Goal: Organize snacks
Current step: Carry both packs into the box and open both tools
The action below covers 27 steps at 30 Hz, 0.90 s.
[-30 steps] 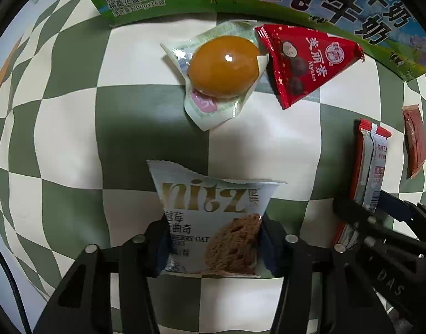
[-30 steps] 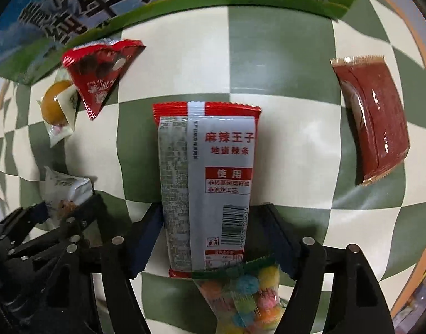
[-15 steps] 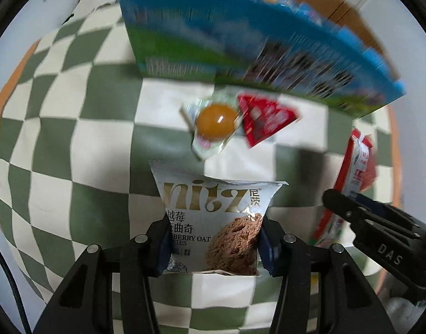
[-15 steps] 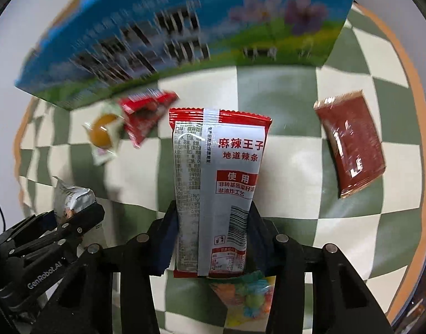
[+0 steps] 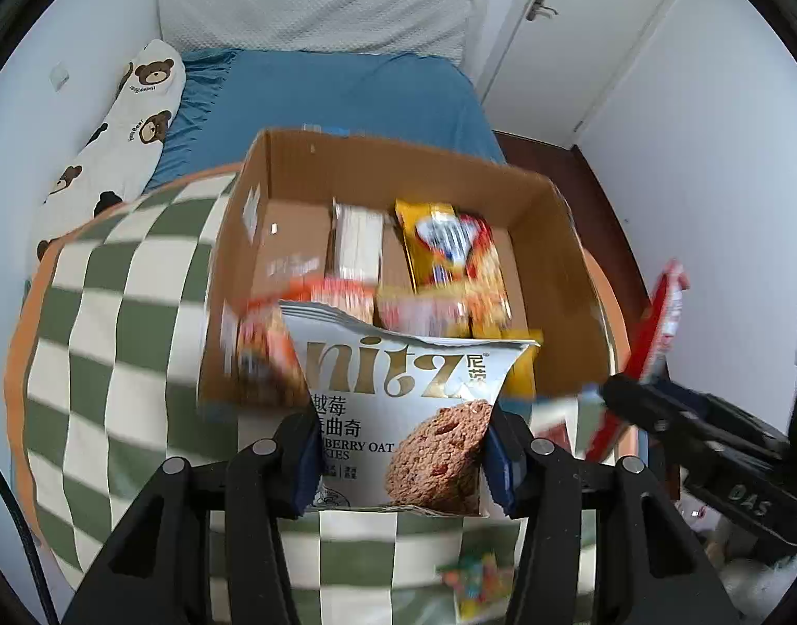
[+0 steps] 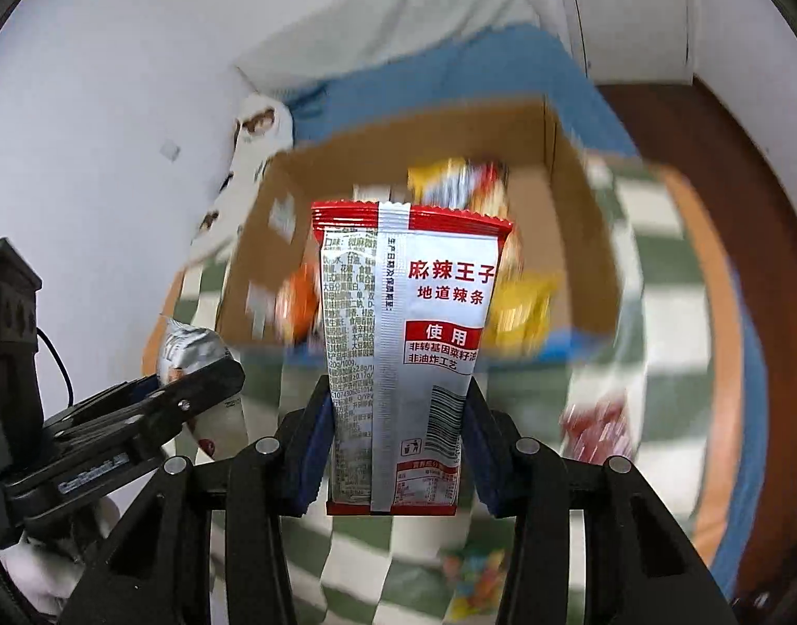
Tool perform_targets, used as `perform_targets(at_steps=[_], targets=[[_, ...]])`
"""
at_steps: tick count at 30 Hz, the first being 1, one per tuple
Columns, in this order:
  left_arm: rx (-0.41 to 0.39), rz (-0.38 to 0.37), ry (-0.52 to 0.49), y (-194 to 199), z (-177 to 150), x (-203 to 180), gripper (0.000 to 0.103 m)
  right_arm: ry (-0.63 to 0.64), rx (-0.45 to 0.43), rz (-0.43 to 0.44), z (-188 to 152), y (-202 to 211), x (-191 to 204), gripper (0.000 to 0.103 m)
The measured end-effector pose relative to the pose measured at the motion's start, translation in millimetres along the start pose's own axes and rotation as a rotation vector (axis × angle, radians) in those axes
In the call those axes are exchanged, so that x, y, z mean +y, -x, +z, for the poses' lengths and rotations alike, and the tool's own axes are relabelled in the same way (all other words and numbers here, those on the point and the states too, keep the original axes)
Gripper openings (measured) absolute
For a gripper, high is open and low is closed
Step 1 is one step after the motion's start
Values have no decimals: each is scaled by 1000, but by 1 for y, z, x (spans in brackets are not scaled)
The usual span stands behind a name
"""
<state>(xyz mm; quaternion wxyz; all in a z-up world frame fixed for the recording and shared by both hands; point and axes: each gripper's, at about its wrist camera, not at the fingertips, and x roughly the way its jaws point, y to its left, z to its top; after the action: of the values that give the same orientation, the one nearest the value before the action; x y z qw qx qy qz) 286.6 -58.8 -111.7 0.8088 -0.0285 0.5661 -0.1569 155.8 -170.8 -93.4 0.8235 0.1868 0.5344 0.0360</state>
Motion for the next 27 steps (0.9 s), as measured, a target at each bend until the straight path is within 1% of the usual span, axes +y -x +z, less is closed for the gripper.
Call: perform_targets(at_steps=[2,4,6,7,9,11,13,16,18,19,20,21,22,23,24,25,26,27], targets=[[18,13,4,-16,32,6,48,10,-23,-27,33,-4,-2,48],[38,35,-3,-34,53,13,48,19,-21,-55,62,-18,-5,48],[69,59,-4,-57,77,22,48,23,-3,-93,90,-35,-11,48],[93,83,-7,-72,91,27,48,31,14,-113,103,-46,-15,48],[132,107,-5,-95,102,35,48,32,53,-157,128,-77,-23,48],[173,127,9,-120,115,47,48,34,95,-195,147,-103,-32,48],[198,153,19,-140,123,56,48,39,136,-225,159,-125,-38,48],[230,187,26,-163,131,66,48,55,188,-257,170,-155,-44,49],[251,202,41,-176,135,73,48,45,206,-259,176,-169,-48,50],[261,206,52,-180,136,77,52,40,213,-263,179,-176,-50,53],[272,207,60,-185,138,81,56,32,219,-273,181,-184,-53,59],[279,200,59,-189,139,81,59,28,223,-283,181,-189,-56,77],[283,201,55,-190,139,79,64,23,229,-286,182,-194,-58,84],[283,195,48,-192,140,77,67,16,237,-255,182,-201,-60,86],[282,190,39,-193,140,75,77,10,242,-251,182,-204,-59,88],[278,185,28,-194,140,72,83,13,240,-254,182,-206,-57,93],[272,186,17,-195,140,68,93,23,236,-256,182,-209,-55,95],[268,187,11,-195,140,66,94,26,235,-260,181,-212,-54,96]])
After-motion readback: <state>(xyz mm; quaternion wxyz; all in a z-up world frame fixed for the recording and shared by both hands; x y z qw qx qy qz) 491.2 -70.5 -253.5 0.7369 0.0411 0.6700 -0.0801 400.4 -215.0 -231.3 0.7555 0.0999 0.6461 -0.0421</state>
